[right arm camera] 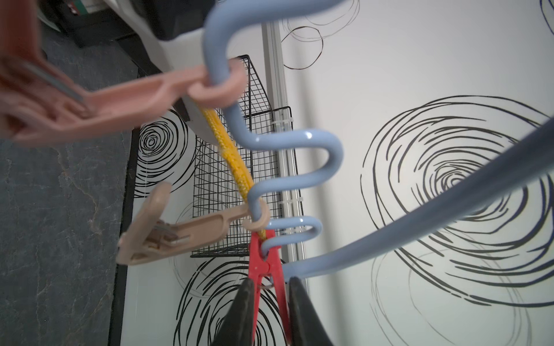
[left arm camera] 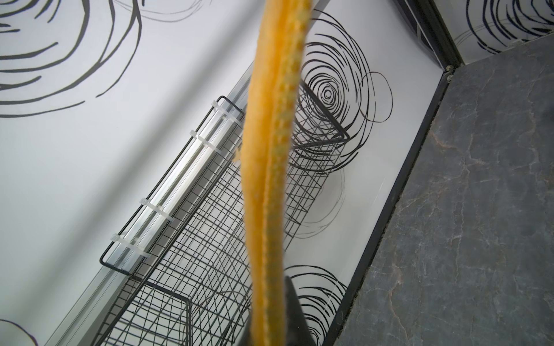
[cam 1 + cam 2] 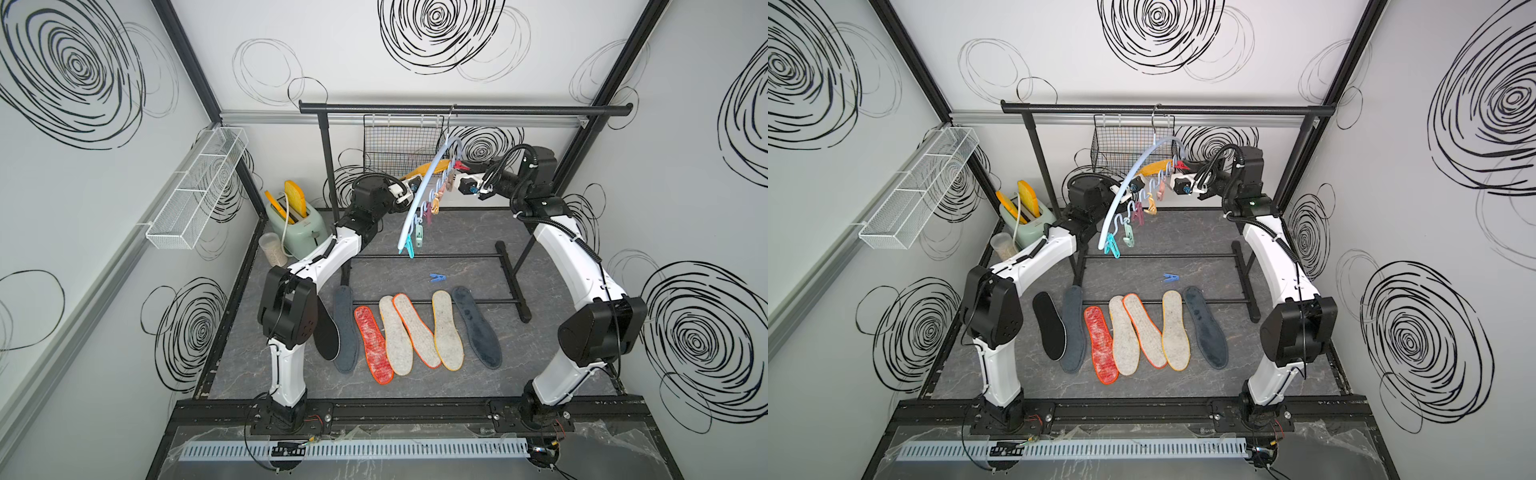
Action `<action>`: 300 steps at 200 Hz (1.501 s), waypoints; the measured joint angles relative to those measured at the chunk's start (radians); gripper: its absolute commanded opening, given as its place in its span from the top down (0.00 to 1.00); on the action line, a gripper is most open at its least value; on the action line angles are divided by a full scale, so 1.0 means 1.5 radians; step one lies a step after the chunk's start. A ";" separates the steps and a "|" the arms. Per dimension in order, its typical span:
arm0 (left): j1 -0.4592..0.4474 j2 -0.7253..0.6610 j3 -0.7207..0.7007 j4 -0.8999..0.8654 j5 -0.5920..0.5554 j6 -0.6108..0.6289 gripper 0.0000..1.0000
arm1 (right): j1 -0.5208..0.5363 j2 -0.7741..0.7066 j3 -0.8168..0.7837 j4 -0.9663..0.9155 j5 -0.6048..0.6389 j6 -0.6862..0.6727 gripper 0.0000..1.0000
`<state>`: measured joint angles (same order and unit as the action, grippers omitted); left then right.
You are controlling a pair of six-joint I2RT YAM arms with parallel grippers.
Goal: Take the shoe insoles off the hanger
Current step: Remove the insole from the hanger.
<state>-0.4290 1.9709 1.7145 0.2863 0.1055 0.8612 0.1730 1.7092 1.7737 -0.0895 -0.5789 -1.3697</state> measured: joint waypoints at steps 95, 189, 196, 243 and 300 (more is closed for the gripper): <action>0.004 0.000 0.000 0.000 0.007 -0.001 1.00 | 0.000 0.000 -0.004 0.012 0.008 -0.009 0.51; 0.006 -0.001 -0.015 0.000 0.027 -0.001 1.00 | 0.001 0.032 -0.005 0.022 0.063 -0.026 0.61; 0.006 -0.001 -0.015 0.001 0.028 -0.001 1.00 | 0.002 0.033 -0.005 0.023 0.065 -0.028 0.63; 0.007 -0.002 -0.015 0.000 0.030 -0.001 1.00 | 0.008 0.032 -0.005 0.038 0.064 -0.037 0.69; 0.007 -0.006 -0.015 0.000 0.032 -0.001 1.00 | 0.014 0.008 -0.033 0.057 0.071 -0.040 0.51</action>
<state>-0.4187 1.9614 1.6920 0.2863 0.1528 0.8600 0.1947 1.7218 1.7237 -0.0036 -0.4717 -1.4303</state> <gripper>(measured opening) 0.090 0.505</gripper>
